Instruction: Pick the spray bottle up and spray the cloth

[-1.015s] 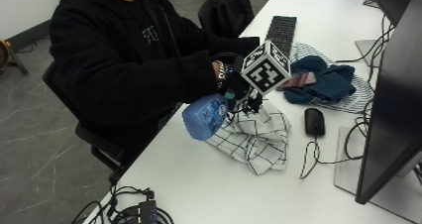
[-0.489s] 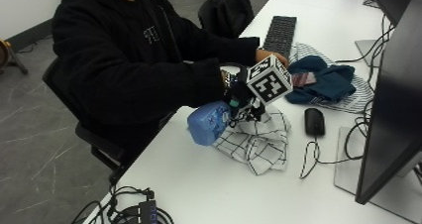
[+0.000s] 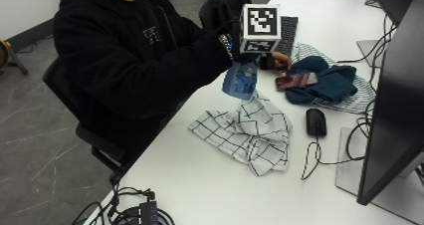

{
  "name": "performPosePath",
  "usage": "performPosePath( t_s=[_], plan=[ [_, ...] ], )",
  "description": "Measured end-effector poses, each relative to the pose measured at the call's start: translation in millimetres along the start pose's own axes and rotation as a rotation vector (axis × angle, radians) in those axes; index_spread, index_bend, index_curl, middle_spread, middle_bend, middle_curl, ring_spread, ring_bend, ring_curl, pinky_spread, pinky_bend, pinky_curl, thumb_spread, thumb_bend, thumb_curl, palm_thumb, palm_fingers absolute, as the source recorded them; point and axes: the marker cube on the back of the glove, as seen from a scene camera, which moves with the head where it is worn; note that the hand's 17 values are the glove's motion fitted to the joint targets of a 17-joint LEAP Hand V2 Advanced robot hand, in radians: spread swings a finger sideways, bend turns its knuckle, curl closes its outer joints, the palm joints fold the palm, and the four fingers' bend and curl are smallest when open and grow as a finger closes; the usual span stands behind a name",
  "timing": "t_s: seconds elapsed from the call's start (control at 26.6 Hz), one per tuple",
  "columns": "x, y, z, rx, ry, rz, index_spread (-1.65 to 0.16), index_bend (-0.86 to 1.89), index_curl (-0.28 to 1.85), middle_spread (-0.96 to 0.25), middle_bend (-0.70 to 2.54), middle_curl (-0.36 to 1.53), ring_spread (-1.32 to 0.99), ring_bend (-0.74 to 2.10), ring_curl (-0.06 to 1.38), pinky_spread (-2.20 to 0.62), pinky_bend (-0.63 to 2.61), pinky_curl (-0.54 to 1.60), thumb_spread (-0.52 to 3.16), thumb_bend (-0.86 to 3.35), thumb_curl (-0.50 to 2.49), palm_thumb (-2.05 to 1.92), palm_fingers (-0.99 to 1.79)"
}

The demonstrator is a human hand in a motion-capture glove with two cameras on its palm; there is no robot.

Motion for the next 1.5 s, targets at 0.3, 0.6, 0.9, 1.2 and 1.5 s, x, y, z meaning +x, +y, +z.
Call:
performPosePath(
  t_s=[0.3, 0.6, 0.9, 1.2, 1.5],
  plan=[
    [-56.8, -17.0, 44.6, 0.205, -0.37, -0.217, -0.28, 0.25, 0.57, -0.21, 0.68, 0.56, -0.22, 0.79, 0.49, -0.31, 0.5, 0.43, 0.41, -0.03, 0.78, 0.96, 1.4],
    [-64.1, -26.6, 138.1, 0.225, -0.631, -0.216, -0.28, 0.26, 0.57, -0.21, 0.68, 0.56, -0.22, 0.79, 0.49, -0.31, 0.51, 0.43, 0.41, -0.03, 0.78, 0.96, 1.4],
    [-57.7, -18.1, 185.3, 0.191, -0.613, -0.275, -0.28, 0.26, 0.58, -0.21, 0.69, 0.57, -0.22, 0.79, 0.49, -0.31, 0.5, 0.43, 0.4, -0.03, 0.79, 0.95, 1.39],
    [-47.5, -26.3, 186.4, 0.247, -0.625, -0.314, -0.28, 0.27, 0.58, -0.21, 0.7, 0.57, -0.22, 0.8, 0.49, -0.31, 0.49, 0.43, 0.41, -0.04, 0.79, 0.95, 1.4],
    [-44.3, -28.4, 189.6, 0.278, -0.633, -0.331, -0.28, 0.29, 0.59, -0.21, 0.7, 0.57, -0.23, 0.8, 0.49, -0.33, 0.49, 0.43, 0.41, -0.03, 0.79, 0.94, 1.41]
  ],
)
